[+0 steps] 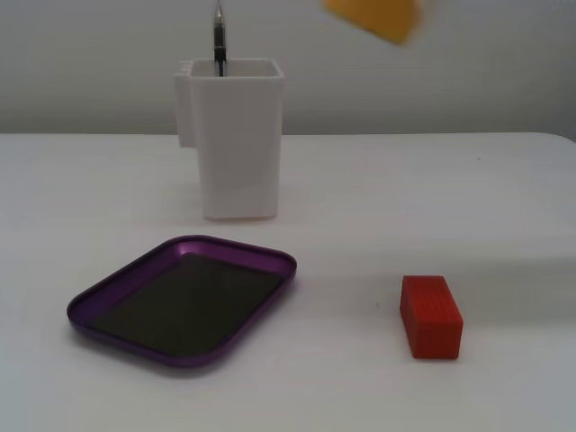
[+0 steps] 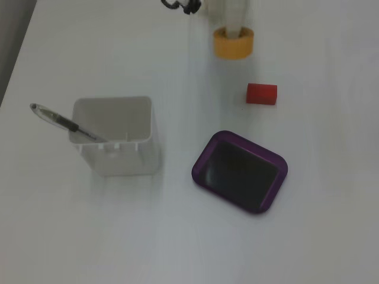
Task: Remove the yellow tape from the box.
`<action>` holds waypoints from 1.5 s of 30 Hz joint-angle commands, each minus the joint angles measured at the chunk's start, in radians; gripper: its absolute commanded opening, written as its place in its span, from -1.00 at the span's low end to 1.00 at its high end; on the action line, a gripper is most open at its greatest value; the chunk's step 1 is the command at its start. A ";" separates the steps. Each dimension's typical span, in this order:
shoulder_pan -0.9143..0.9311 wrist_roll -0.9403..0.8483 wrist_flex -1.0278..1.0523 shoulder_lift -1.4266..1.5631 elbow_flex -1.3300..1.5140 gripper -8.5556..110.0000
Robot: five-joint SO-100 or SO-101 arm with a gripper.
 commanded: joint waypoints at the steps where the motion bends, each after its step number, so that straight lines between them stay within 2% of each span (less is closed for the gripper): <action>1: 0.006 -0.032 -0.176 0.115 0.339 -0.87; 7: 0.008 -0.041 -0.397 0.118 0.583 -0.86; 21: 0.008 -0.043 -0.462 0.040 0.709 -0.86; 28: 0.011 -0.034 -0.448 -0.005 0.699 -0.79; 35: 0.140 -0.026 -0.439 0.017 0.653 -0.74; 42: 0.184 0.021 -0.187 0.276 0.483 -0.73; 45: 0.179 0.040 -0.156 0.446 0.468 -0.73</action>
